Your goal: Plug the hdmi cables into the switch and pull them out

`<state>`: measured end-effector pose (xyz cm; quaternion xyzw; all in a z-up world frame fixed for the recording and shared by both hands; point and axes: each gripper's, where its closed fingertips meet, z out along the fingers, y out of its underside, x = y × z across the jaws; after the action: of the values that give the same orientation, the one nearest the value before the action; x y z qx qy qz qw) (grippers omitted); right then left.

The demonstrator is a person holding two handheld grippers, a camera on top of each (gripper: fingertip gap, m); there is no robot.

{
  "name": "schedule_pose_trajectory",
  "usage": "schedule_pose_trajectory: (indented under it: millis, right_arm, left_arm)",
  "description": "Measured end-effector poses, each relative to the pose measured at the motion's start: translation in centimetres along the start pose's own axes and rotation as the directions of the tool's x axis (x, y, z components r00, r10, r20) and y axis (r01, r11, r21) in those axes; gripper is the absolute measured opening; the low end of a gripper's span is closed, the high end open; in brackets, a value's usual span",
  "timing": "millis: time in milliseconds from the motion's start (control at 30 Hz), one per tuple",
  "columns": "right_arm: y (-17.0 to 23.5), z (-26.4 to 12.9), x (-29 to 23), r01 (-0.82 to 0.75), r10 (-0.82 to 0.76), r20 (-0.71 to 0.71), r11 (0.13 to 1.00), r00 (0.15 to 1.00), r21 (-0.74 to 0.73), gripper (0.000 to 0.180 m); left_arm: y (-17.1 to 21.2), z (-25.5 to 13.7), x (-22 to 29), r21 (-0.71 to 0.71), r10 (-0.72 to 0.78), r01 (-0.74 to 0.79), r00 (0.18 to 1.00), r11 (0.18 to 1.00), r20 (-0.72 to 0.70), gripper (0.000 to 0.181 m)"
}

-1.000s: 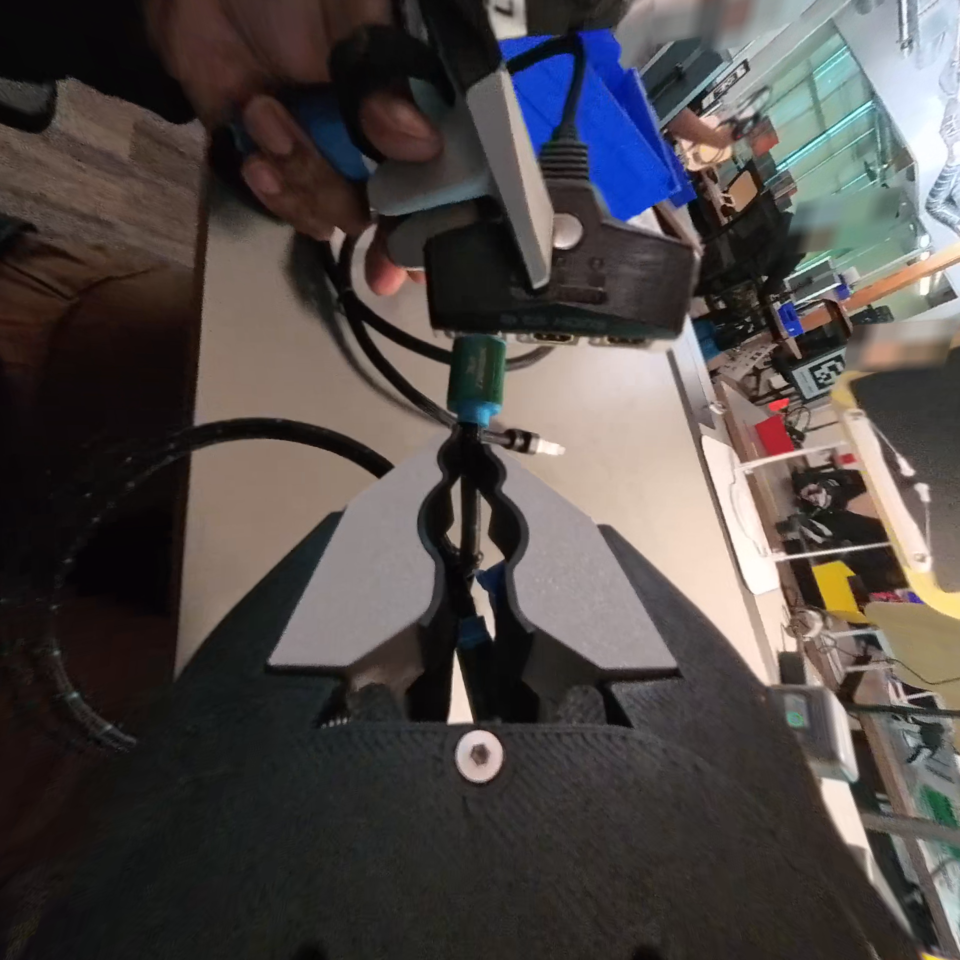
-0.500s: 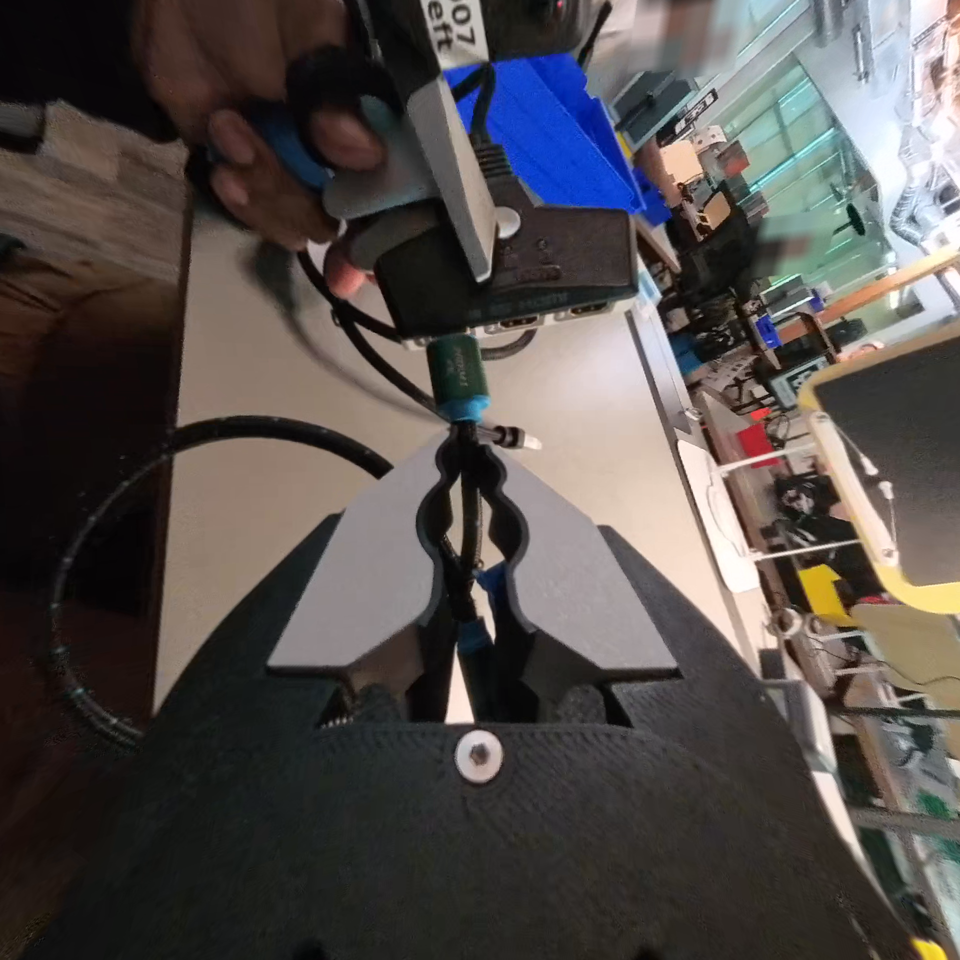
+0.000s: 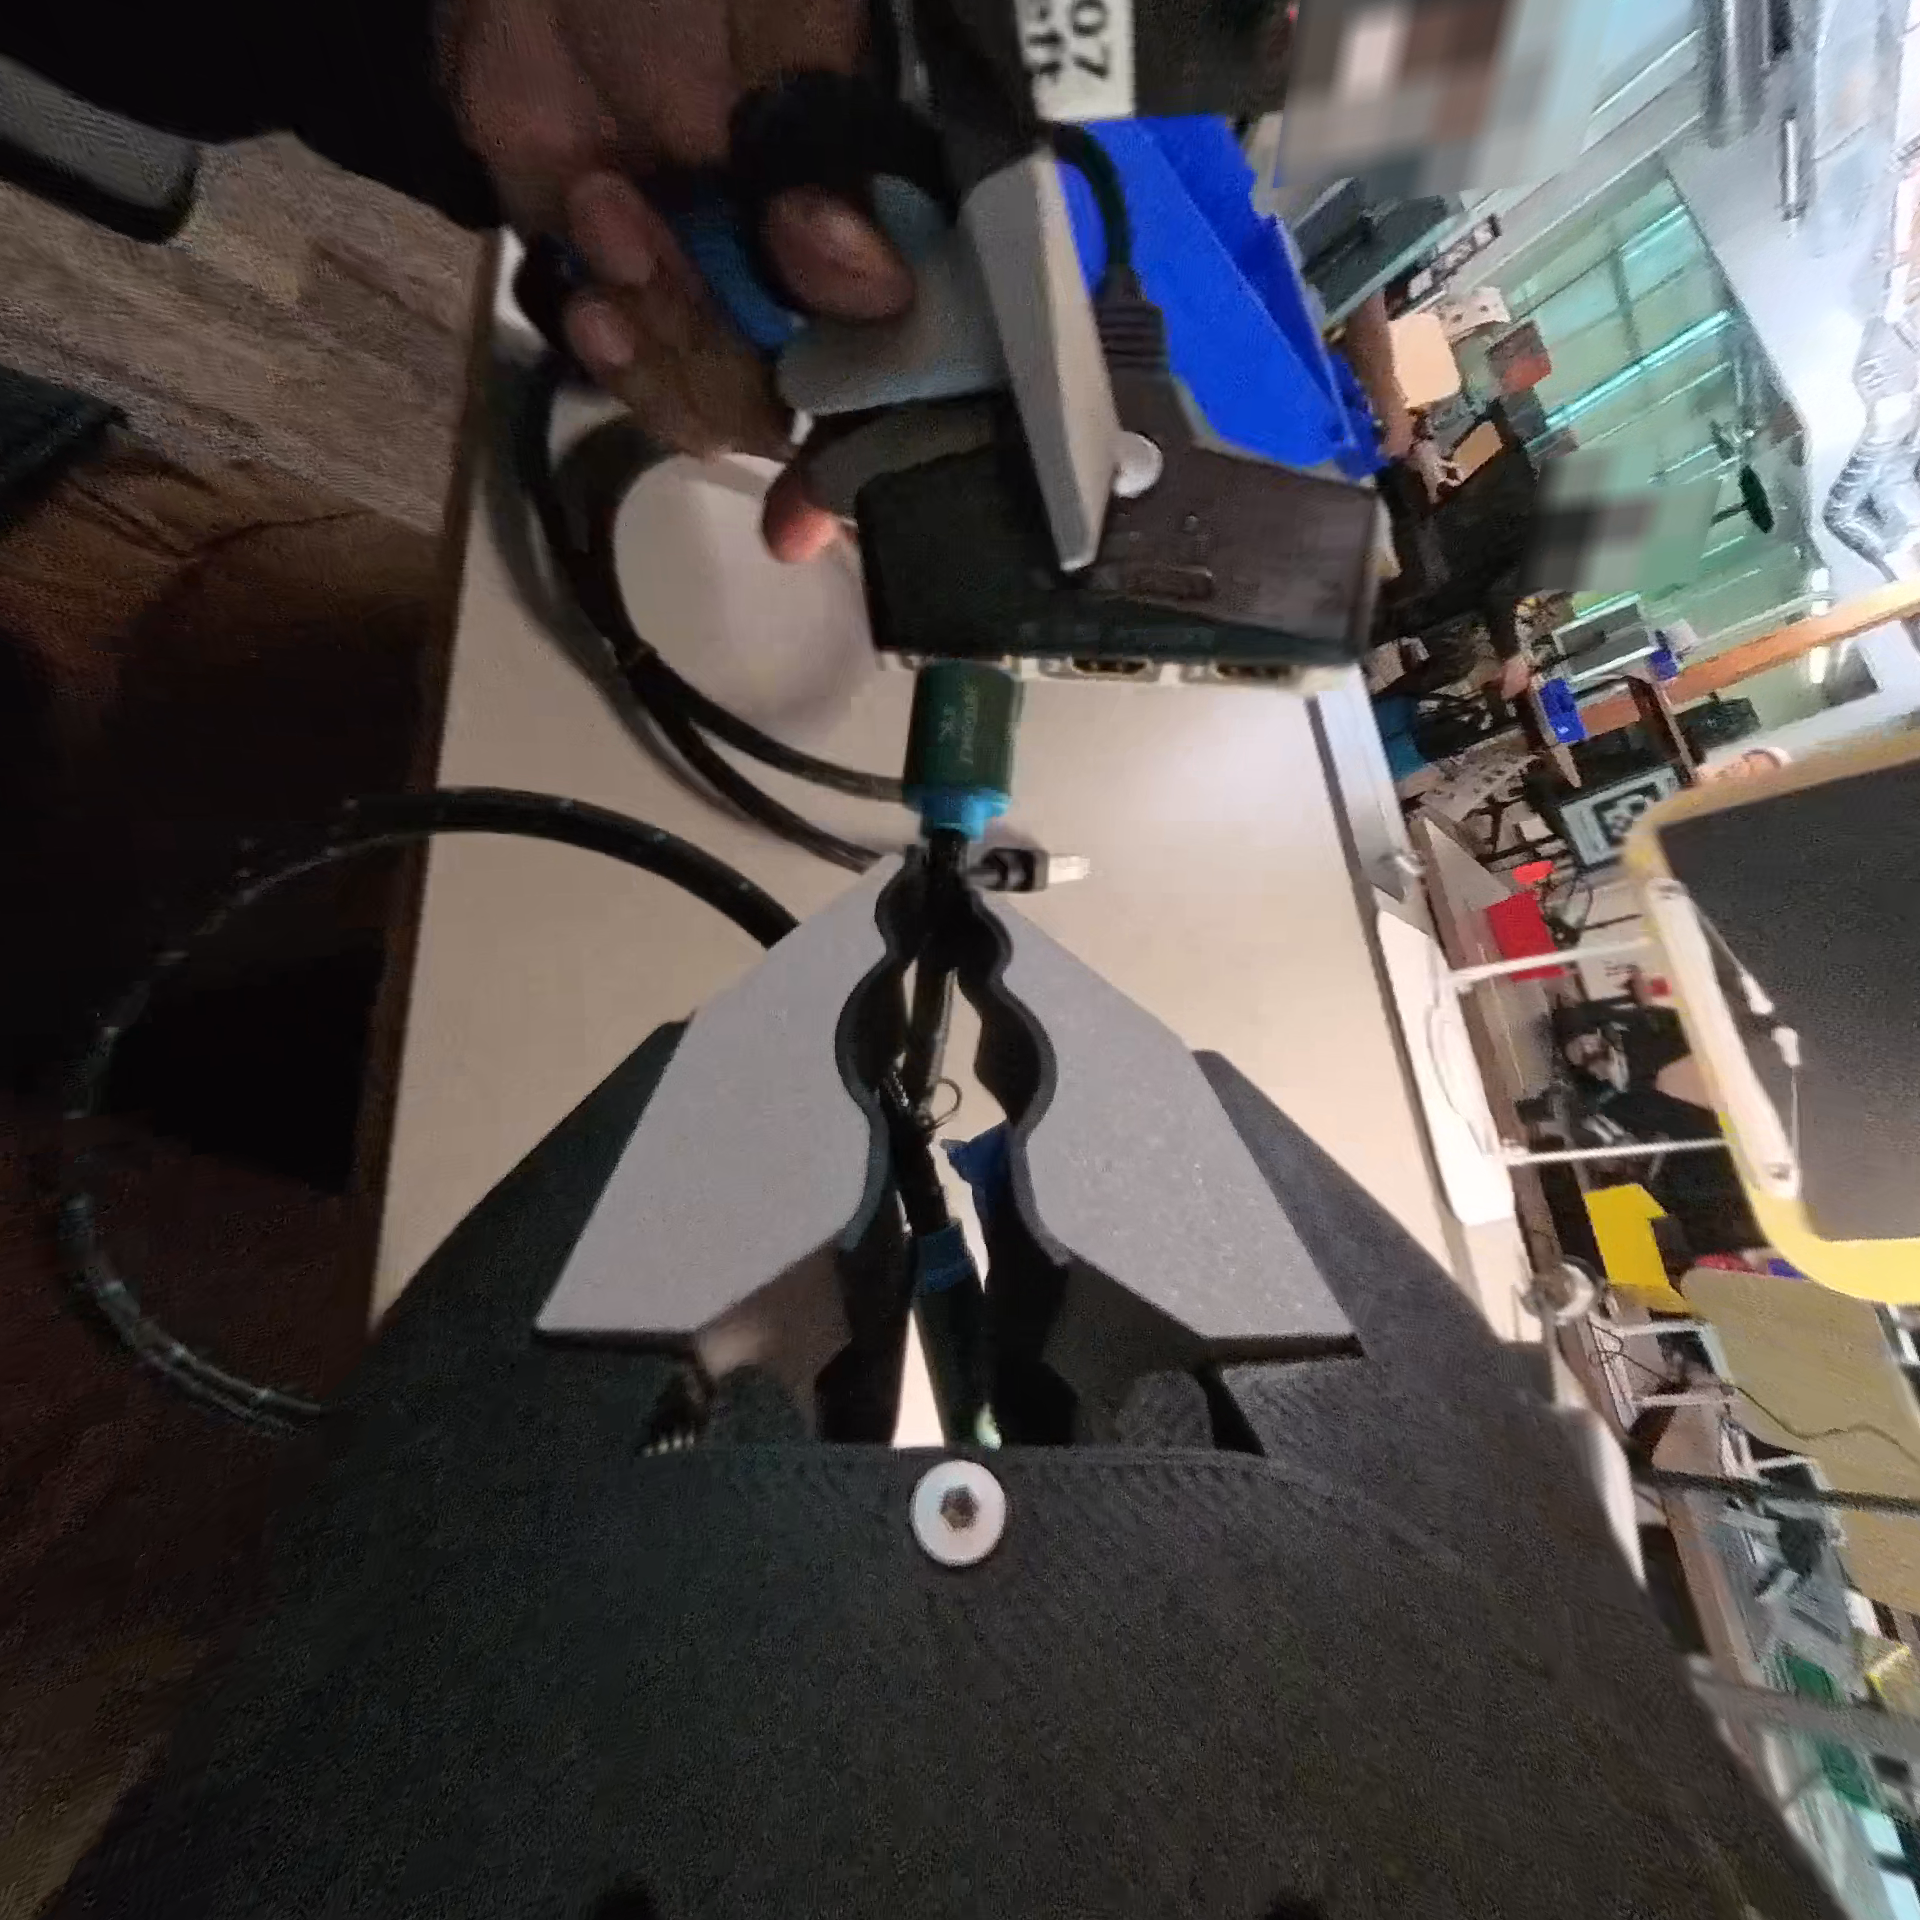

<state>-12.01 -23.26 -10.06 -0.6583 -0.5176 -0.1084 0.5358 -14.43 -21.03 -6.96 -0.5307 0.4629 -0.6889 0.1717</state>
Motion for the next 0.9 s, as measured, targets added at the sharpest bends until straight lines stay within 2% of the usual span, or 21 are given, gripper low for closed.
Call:
schedule_pose_trajectory:
  millis: [67,267,400,467,533,600,700,767,833,900]
  right_arm:
    - [0.1,-0.1,-0.5,0.007,-0.007,0.016,1.0,1.0,0.0,0.007]
    - [0.8,0.1,0.8,0.011,-0.01,-0.026,1.0,1.0,0.015,0.007]
    - [-0.1,0.2,-0.9,0.006,-0.008,0.057,0.999,0.998,0.033,0.007]
    - [0.2,-0.2,-0.6,0.051,-0.054,0.074,0.998,0.996,0.043,0.007]
    - [0.3,-0.7,0.2,0.022,-0.028,0.09,0.997,0.996,0.068,0.008]
    - [0.6,0.2,-0.4,-0.01,0.005,0.114,0.999,0.994,0.043,0.007]
    - [1.8,0.4,0.0,0.052,-0.051,0.089,0.999,0.995,-0.006,0.007]
    - [5.0,-1.1,3.6,-0.011,0.009,-0.023,0.997,1.0,-0.077,0.007]
    - [4.9,-2.8,3.4,-0.128,0.126,0.042,0.991,0.991,0.026,0.006]
    - [6.6,-4.0,4.4,-0.094,0.092,-0.038,0.994,0.995,-0.055,0.007]
  left_arm:
    - [0.8,-0.2,-0.3,-0.039,-0.039,0.038,0.999,0.998,-0.012,0.022]
    - [1.4,-0.1,-0.1,-0.088,-0.004,0.003,1.0,0.996,-0.01,0.024]
    - [1.6,-0.7,-0.2,-0.105,-0.033,0.031,0.999,0.994,-0.024,0.023]
    - [2.1,-0.6,-0.1,-0.138,-0.037,0.033,0.999,0.99,-0.029,0.023]
    - [2.4,-0.1,0.7,-0.159,-0.016,0.008,0.999,0.987,-0.048,0.026]
    - [1.8,-0.3,-0.1,-0.166,-0.015,0.009,0.999,0.986,-0.036,0.025]
    - [2.3,-0.5,-1.4,-0.192,-0.043,0.038,0.999,0.981,-0.019,0.024]
    - [1.4,-1.5,-2.1,-0.17,-0.014,0.017,1.0,0.985,0.017,0.024]
    - [-0.8,-4.6,-4.2,-0.043,-0.081,0.084,0.995,0.996,0.062,0.022]
    - [-1.6,-6.5,-5.3,-0.01,-0.066,0.068,0.991,0.998,0.115,0.023]
